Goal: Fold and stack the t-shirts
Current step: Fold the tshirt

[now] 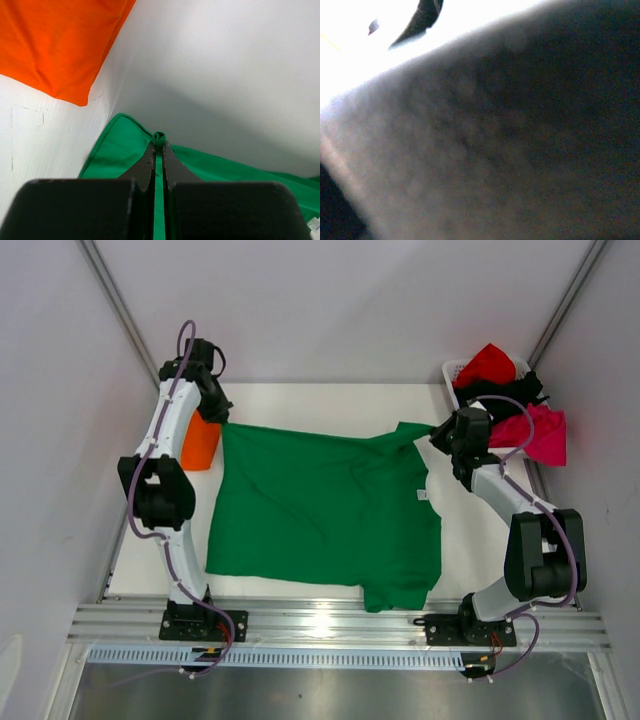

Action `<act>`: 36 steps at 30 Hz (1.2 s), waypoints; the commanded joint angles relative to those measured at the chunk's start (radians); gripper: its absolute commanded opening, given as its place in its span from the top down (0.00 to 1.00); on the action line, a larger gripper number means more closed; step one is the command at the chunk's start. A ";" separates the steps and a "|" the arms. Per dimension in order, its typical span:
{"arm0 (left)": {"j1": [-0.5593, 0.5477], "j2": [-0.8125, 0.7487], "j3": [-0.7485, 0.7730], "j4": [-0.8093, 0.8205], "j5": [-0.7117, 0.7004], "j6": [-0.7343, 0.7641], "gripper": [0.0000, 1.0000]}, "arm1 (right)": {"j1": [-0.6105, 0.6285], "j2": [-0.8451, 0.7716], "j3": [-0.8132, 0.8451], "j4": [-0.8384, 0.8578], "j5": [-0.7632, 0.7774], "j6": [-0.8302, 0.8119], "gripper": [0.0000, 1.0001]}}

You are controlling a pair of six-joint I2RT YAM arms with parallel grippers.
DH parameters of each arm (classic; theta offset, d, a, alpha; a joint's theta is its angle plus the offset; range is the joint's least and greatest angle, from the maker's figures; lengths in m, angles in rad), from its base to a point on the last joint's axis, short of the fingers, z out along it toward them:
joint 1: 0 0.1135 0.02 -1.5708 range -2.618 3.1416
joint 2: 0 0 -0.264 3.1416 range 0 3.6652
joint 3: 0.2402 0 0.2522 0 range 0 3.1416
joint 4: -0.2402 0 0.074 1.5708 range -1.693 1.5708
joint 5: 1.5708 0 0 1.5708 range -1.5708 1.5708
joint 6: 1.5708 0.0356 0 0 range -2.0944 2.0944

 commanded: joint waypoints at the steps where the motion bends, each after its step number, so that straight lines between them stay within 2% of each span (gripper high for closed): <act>1: 0.003 -0.048 0.029 0.002 -0.045 0.026 0.99 | -0.020 -0.006 0.037 0.039 0.011 -0.019 1.00; 8: 0.003 -0.108 -0.019 -0.016 -0.079 0.012 0.99 | -0.022 -0.043 0.005 0.025 -0.016 0.007 1.00; 11: 0.003 -0.165 -0.085 -0.009 -0.090 0.008 0.99 | -0.013 -0.078 -0.020 0.007 -0.027 0.021 1.00; 23: -0.024 -0.412 -0.281 0.007 -0.113 0.009 0.99 | 0.102 -0.227 -0.051 -0.136 0.022 0.022 1.00; 31: -0.064 -0.406 -0.333 -0.015 -0.160 0.025 0.99 | 0.158 -0.291 -0.084 -0.214 0.054 0.033 1.00; 36: -0.089 -0.384 -0.421 -0.021 -0.257 0.002 0.99 | 0.188 -0.352 -0.118 -0.253 0.094 0.040 1.00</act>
